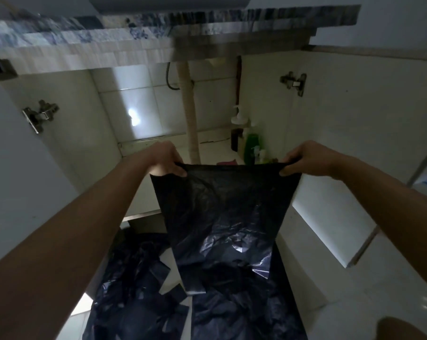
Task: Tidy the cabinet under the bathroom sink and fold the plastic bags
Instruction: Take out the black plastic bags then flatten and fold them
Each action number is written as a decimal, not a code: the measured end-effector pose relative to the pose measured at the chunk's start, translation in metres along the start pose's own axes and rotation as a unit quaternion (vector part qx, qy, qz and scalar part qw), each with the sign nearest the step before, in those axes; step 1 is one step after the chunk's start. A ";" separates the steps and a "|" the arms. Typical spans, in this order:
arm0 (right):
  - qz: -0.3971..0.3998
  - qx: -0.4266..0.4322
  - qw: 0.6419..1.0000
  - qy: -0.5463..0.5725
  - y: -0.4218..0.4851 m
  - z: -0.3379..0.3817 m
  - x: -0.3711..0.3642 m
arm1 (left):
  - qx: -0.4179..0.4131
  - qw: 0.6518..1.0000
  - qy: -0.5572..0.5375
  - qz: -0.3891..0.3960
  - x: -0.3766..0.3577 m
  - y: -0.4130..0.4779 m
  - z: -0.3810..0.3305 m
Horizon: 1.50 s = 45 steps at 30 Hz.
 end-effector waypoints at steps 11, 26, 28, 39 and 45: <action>-0.284 0.025 0.954 0.095 0.023 0.015 0.053 | 0.032 0.943 -0.002 -0.332 0.049 0.031 0.004; 0.281 -0.214 0.936 0.017 -0.040 -0.142 -0.089 | 0.061 0.897 -0.223 0.377 -0.158 -0.044 -0.038; 0.326 -0.251 0.911 -0.027 -0.053 -0.159 -0.117 | 0.071 0.882 -0.210 0.417 -0.194 -0.051 -0.047; 0.333 -0.310 0.889 -0.057 -0.083 -0.230 -0.229 | 0.108 0.862 -0.167 0.465 -0.337 -0.073 -0.036; 0.336 -0.325 0.883 -0.040 -0.094 -0.286 -0.290 | 0.113 0.868 -0.159 0.457 -0.385 -0.091 -0.032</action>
Point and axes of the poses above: each hand's wrist, its own y-axis towards the middle knuckle, its own x-axis out of the back of the hand, z = x × y, the point moved 7 cm from there along y, towards the middle knuckle, and after that the axes turned 11 degrees about -x, right-handed, at the moved point
